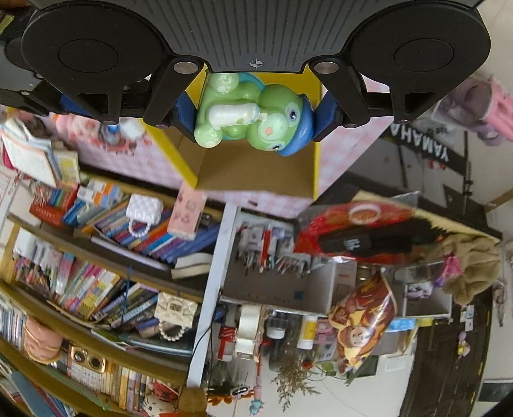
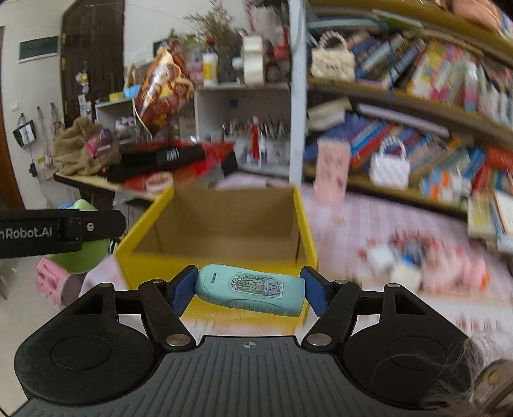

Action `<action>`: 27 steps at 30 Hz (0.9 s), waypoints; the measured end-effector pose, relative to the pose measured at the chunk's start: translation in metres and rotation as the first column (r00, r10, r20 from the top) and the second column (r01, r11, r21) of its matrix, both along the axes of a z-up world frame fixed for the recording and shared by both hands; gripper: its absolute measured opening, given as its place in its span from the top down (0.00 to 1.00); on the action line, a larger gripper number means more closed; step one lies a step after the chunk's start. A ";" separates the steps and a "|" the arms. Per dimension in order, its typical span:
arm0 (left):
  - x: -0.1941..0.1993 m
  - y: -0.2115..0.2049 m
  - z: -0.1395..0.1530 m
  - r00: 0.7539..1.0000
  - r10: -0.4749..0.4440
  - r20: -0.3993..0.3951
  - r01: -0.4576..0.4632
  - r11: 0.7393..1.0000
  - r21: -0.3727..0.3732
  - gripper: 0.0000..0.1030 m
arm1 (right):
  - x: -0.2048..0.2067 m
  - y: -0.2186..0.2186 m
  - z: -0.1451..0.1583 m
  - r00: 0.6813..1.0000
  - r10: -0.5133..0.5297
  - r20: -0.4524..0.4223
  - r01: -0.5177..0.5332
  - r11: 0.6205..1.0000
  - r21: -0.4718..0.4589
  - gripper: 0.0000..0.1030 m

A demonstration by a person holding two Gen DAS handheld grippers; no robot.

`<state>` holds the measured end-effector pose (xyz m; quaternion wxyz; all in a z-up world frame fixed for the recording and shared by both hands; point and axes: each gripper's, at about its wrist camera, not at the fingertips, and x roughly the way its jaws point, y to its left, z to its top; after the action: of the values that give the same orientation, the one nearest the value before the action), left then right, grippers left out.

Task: Organize objects
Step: 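Carry the green figure and mint eraser over the yellow box with both tools, then open the left tool dropping the figure while the right tool releases the eraser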

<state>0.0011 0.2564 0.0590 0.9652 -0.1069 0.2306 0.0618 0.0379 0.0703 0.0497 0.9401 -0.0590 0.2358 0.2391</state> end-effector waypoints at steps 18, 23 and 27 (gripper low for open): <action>0.182 0.020 -0.060 0.963 0.045 -0.265 -0.039 0.999 0.028 0.27 | 0.189 0.082 -0.059 0.921 0.363 -0.143 -0.390 0.844 -0.369 0.34; 0.202 0.015 -0.075 0.928 0.044 -0.369 -0.007 0.995 0.102 0.27 | 0.206 0.096 -0.072 0.886 0.393 -0.246 -0.463 0.770 -0.439 0.34; 0.206 0.008 -0.077 0.916 0.046 -0.398 0.022 0.986 0.166 0.25 | 0.210 0.097 -0.077 0.883 0.364 -0.297 -0.464 0.772 -0.435 0.34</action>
<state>0.2075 0.2641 -0.0178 0.9028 -0.0122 0.4164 0.1072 0.2483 0.1674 -0.0268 0.7889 -0.3241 0.3610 0.3773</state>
